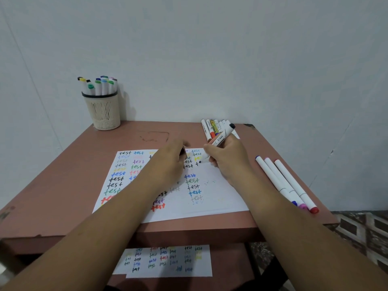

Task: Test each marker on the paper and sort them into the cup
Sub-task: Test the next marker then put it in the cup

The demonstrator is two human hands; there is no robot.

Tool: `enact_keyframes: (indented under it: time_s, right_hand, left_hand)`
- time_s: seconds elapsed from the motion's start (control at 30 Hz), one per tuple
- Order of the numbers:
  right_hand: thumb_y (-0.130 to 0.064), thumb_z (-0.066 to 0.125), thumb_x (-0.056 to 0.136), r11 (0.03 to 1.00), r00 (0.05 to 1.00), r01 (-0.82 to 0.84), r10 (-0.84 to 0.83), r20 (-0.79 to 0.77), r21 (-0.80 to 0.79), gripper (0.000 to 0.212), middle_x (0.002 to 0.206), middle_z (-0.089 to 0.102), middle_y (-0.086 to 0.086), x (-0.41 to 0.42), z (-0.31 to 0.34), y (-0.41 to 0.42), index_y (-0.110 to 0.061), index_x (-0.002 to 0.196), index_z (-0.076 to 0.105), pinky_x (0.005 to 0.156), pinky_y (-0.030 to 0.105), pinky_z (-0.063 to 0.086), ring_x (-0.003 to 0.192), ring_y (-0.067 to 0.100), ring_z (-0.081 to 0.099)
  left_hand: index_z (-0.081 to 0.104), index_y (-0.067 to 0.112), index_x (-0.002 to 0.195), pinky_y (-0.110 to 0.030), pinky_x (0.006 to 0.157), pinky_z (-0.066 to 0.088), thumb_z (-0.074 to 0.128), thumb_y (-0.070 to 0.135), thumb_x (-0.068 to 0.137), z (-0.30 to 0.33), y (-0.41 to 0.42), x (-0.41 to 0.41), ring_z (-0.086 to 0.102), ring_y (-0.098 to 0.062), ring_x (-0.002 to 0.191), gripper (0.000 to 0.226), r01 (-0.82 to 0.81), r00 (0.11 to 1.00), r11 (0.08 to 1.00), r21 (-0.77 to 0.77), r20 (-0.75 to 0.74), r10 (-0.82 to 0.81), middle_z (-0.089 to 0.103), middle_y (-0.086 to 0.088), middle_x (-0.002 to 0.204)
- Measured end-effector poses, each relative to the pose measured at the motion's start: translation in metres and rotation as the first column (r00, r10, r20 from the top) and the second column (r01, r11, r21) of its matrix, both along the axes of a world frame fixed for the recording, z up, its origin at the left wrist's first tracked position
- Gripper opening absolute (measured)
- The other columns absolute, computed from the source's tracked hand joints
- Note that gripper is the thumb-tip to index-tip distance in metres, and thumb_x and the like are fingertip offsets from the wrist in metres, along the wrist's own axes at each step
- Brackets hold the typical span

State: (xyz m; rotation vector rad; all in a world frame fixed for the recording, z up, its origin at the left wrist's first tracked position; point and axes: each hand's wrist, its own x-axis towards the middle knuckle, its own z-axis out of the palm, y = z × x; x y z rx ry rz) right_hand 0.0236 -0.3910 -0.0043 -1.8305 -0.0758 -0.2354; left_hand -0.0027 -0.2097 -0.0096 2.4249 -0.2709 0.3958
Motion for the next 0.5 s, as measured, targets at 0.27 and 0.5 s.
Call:
enact_keyframes:
  time_s: [0.27, 0.5]
  right_hand:
    - [-0.031, 0.075, 0.076, 0.999, 0.999, 0.006, -0.008, -0.041, -0.054, 0.009, 0.071, 0.073, -0.009, -0.0021, 0.0008, 0.0013, -0.032, 0.079, 0.066, 0.081, 0.060, 0.062, 0.066, 0.015, 0.067]
    - [-0.040, 0.071, 0.070, 0.997, 0.998, 0.036, -0.040, -0.050, -0.074, 0.019, 0.077, 0.074, -0.013, -0.0050, 0.0028, 0.0010, -0.041, 0.088, 0.065, 0.085, 0.061, 0.060, 0.068, 0.013, 0.069]
  left_hand:
    - [0.053, 0.023, 0.119, -0.025, 0.084, 0.045, 0.055, 0.014, 0.101, 0.0016, -0.0010, -0.0010, 0.059, -0.007, 0.099, 0.020, -0.013, 0.999, 0.997, -0.072, -0.038, 0.010, 0.064, 0.015, 0.104]
    - [0.058, 0.020, 0.111, -0.036, 0.085, 0.052, 0.059, 0.012, 0.099, 0.0075, -0.0013, -0.0071, 0.059, -0.014, 0.092, 0.015, -0.031, 0.999, 0.995, -0.090, 0.035, 0.034, 0.063, 0.003, 0.104]
